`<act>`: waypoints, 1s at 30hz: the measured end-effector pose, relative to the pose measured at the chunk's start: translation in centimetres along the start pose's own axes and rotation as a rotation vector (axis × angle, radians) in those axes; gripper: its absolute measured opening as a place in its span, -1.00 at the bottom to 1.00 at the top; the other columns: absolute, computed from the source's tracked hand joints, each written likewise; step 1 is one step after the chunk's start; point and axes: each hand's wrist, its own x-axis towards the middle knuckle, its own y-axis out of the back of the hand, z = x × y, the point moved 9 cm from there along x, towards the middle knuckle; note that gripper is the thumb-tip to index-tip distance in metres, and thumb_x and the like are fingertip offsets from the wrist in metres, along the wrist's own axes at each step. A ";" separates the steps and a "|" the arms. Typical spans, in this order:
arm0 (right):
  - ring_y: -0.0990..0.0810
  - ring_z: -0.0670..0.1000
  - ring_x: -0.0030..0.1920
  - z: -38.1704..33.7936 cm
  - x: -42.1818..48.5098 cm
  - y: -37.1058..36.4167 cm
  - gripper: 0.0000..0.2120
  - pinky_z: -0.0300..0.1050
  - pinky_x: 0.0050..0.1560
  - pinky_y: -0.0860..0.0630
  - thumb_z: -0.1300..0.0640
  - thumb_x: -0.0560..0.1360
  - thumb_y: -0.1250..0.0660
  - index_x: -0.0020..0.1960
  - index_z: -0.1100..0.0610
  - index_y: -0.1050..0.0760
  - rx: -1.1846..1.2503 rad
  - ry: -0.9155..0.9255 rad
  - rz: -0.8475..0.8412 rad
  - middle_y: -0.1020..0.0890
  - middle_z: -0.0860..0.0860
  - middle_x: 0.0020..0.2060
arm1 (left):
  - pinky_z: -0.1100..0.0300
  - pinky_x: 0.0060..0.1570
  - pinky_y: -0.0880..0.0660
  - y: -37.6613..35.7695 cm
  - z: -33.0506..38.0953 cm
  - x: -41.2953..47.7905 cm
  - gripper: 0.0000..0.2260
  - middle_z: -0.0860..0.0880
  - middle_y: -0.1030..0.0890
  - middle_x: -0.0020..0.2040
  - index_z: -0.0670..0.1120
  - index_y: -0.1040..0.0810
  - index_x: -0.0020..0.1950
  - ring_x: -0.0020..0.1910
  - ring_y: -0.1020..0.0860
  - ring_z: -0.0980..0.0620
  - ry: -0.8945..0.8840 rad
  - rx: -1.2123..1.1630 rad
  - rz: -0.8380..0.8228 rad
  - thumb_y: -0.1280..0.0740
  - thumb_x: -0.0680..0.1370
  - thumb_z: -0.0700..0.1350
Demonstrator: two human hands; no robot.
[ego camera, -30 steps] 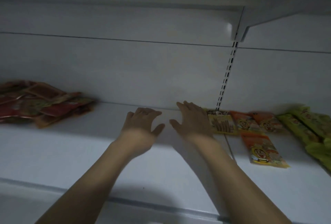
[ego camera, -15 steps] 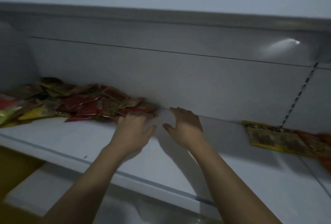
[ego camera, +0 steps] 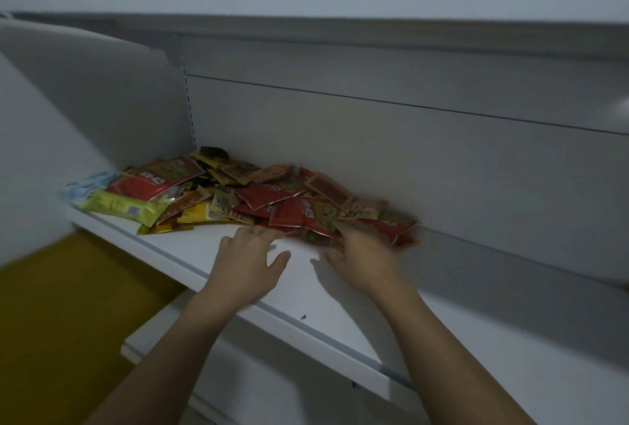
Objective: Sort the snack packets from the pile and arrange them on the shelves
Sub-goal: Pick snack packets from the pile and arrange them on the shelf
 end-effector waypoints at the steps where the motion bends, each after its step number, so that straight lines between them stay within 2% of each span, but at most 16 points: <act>1: -0.50 0.15 0.22 -0.2 0.6 0.1 -0.56 -0.01 0.20 -0.45 -0.11 0.50 -0.31 0.32 0.03 -0.43 -0.019 0.004 0.013 -0.55 0.07 0.19 | 0.00 0.22 -0.31 0.0 -0.5 0.4 -0.63 0.03 -0.53 0.31 0.08 -0.47 0.38 0.33 -0.40 -0.03 0.005 0.002 0.008 -0.26 0.59 0.14; 8: -0.44 0.13 0.33 -1.9 5.2 -0.9 -0.51 0.02 0.33 -0.35 -0.11 0.52 -0.30 0.40 0.03 -0.39 -0.002 0.101 0.007 -0.50 0.04 0.33 | 0.02 0.23 -0.30 -0.7 -2.5 2.6 -0.63 0.07 -0.51 0.31 0.10 -0.45 0.38 0.32 -0.39 -0.02 0.055 0.036 0.003 -0.24 0.60 0.13; 12: -0.40 0.11 0.36 -4.8 8.3 -0.7 -0.54 0.03 0.34 -0.32 -0.10 0.55 -0.27 0.41 0.01 -0.38 -0.003 0.187 0.004 -0.47 0.03 0.34 | -0.01 0.22 -0.33 1.0 -4.4 4.1 -0.65 0.04 -0.54 0.29 0.07 -0.50 0.34 0.29 -0.43 -0.05 0.097 0.075 0.080 -0.28 0.58 0.12; 18: -0.41 0.11 0.32 -10.2 10.2 -1.9 -0.55 0.00 0.33 -0.34 -0.08 0.56 -0.28 0.39 0.08 -0.40 0.033 0.347 -0.030 -0.47 0.05 0.32 | -0.02 0.31 -0.27 2.0 -8.5 4.3 -0.60 0.04 -0.47 0.38 0.09 -0.43 0.42 0.38 -0.36 -0.05 0.224 0.175 0.040 -0.23 0.60 0.15; 22: -0.49 0.15 0.23 -14.2 10.6 -3.8 -0.62 -0.01 0.21 -0.41 -0.05 0.53 -0.31 0.29 0.09 -0.45 -0.004 0.451 -0.028 -0.55 0.08 0.20 | -0.01 0.29 -0.29 3.3 -11.7 3.9 -0.60 0.04 -0.48 0.37 0.09 -0.43 0.40 0.36 -0.37 -0.04 0.262 0.213 0.064 -0.25 0.59 0.15; 26: -0.44 0.17 0.27 -17.1 11.9 -5.4 -0.62 0.03 0.30 -0.31 0.01 0.52 -0.33 0.33 0.01 -0.44 -0.034 0.460 -0.057 -0.53 0.07 0.24 | -0.04 0.28 -0.33 4.6 -14.7 4.1 -0.60 0.03 -0.52 0.29 0.07 -0.45 0.38 0.30 -0.41 -0.05 0.264 0.219 0.087 -0.27 0.58 0.14; 30: -0.38 0.15 0.27 -18.6 13.8 -7.5 -0.64 0.04 0.29 -0.25 0.04 0.51 -0.29 0.31 -0.08 -0.42 -0.111 0.413 -0.063 -0.52 0.03 0.25 | -0.03 0.24 -0.34 5.1 -16.7 5.7 -0.63 0.02 -0.52 0.27 0.09 -0.44 0.37 0.27 -0.41 -0.06 0.221 0.226 0.060 -0.24 0.59 0.14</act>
